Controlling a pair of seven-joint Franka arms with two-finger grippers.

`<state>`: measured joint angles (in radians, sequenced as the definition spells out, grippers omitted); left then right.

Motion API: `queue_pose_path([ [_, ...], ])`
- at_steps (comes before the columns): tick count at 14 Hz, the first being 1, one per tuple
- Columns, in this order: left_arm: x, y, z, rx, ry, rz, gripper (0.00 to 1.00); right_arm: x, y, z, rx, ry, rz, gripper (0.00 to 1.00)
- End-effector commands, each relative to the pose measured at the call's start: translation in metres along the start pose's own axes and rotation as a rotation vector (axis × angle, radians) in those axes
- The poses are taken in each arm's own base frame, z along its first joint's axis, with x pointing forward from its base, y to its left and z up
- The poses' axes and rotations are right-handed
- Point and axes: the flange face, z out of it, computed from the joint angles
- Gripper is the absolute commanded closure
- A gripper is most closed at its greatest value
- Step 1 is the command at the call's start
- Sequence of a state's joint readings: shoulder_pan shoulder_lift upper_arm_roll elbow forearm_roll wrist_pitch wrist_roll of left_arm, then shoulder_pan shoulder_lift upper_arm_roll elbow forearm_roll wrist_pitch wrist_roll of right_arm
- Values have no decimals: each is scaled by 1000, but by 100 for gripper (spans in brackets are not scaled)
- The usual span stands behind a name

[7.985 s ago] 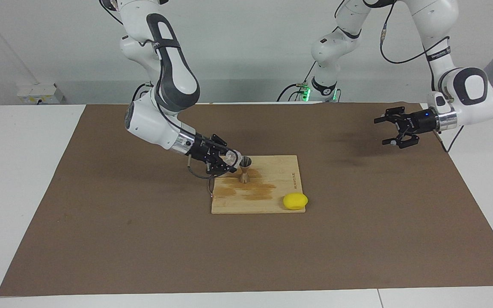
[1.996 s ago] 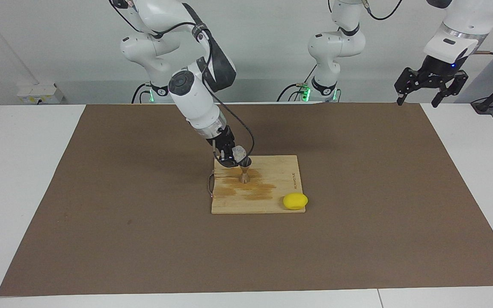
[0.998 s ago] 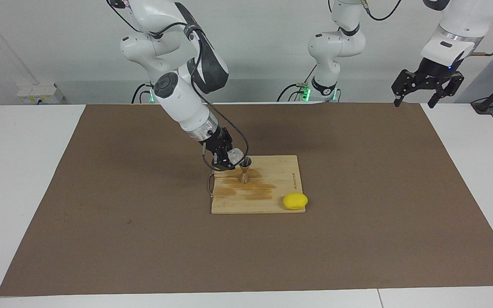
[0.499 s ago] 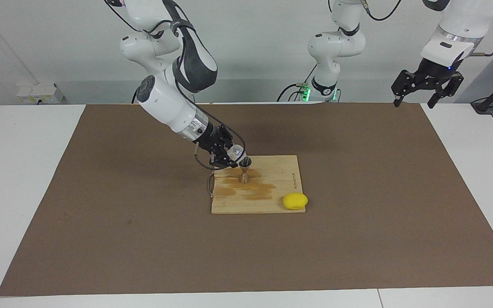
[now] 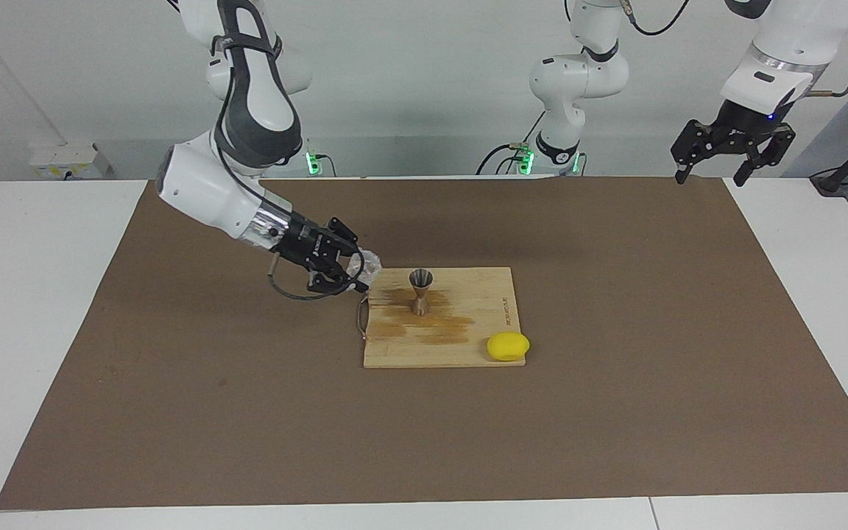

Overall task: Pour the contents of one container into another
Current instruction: 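Carry the glass cup back off the board with the right gripper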

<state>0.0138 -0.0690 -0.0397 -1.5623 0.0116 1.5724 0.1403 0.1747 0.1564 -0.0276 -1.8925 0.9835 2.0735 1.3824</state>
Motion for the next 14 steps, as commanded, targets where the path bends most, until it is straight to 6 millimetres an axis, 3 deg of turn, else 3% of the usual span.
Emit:
queue_pose_path([
  [1, -7, -2, -6, -4, 9, -22, 0, 28, 6, -33, 10, -56, -19, 100],
  [3, -8, -2, -5, -7, -3, -25, 0, 58, 5, -42, 19, -101, -36, 100],
  [7, -8, -2, -5, -7, 0, -70, 0, 114, 4, -33, 62, -199, 0, 100],
  [12, -9, -4, -4, -7, 0, -77, 0, 185, -8, 4, 70, -273, -1, 100],
  [14, -9, -5, -4, -6, 3, -79, 0, 200, -9, 12, 63, -274, -17, 100],
])
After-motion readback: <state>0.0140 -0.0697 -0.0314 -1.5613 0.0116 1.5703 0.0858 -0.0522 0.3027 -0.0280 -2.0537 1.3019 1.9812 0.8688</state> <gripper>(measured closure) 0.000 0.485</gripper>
